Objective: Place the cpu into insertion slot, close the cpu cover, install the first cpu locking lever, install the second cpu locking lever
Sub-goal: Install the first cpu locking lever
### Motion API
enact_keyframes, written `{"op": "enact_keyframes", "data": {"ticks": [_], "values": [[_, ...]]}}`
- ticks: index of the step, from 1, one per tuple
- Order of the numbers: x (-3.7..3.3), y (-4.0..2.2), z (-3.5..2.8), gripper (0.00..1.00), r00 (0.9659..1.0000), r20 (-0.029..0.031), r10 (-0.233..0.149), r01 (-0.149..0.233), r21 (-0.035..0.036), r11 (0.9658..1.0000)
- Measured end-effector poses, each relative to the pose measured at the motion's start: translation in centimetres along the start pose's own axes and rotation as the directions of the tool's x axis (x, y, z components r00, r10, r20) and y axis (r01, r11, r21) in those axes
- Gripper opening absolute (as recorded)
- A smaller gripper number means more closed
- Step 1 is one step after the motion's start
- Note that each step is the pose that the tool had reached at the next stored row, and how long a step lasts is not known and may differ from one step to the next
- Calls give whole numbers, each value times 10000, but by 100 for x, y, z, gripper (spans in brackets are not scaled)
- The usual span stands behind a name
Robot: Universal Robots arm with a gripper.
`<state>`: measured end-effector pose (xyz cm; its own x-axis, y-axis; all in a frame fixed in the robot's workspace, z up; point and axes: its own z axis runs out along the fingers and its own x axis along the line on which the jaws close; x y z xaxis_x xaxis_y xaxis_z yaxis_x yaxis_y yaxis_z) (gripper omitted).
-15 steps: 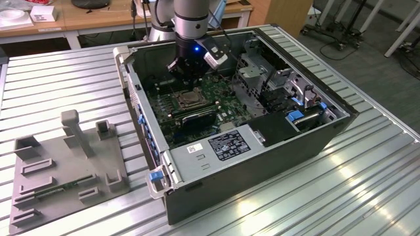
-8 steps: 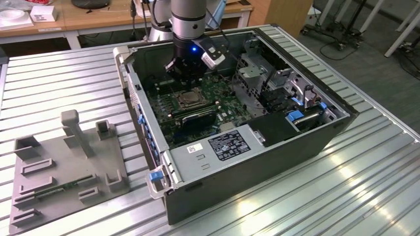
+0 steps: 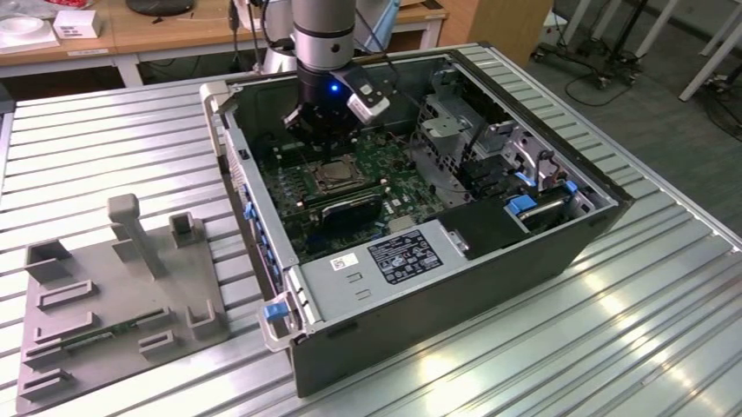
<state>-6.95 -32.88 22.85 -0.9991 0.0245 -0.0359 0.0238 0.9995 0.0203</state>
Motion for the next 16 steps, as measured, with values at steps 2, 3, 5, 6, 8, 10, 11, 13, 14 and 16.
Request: {"op": "enact_keyframes", "data": {"ticks": [2, 3, 5, 6, 8, 10, 11, 13, 14, 16], "values": [[29, -1, 0, 11, 10000, 1, 1, -1, 0, 10000], [46, -1, 0, 11, 10000, 3, 1, -1, 1, 10000], [85, -2, 0, 11, 10000, 8, 0, 0, 0, 10000], [109, -2, 0, 11, 10000, 12, 0, 0, 0, 10000], [153, -3, 1, 11, 10000, 20, 1, -1, 0, 10000], [199, -3, 1, 11, 10000, 29, 0, 0, 0, 10000], [217, -3, 1, 11, 10000, 33, 0, 0, -1, 10000], [249, -4, 1, 11, 10000, 37, 0, 0, -1, 10000], [263, -4, 1, 11, 10000, 38, 0, 0, -1, 10000], [285, -5, 0, 11, 10000, 40, 0, 0, -1, 10000]]}}
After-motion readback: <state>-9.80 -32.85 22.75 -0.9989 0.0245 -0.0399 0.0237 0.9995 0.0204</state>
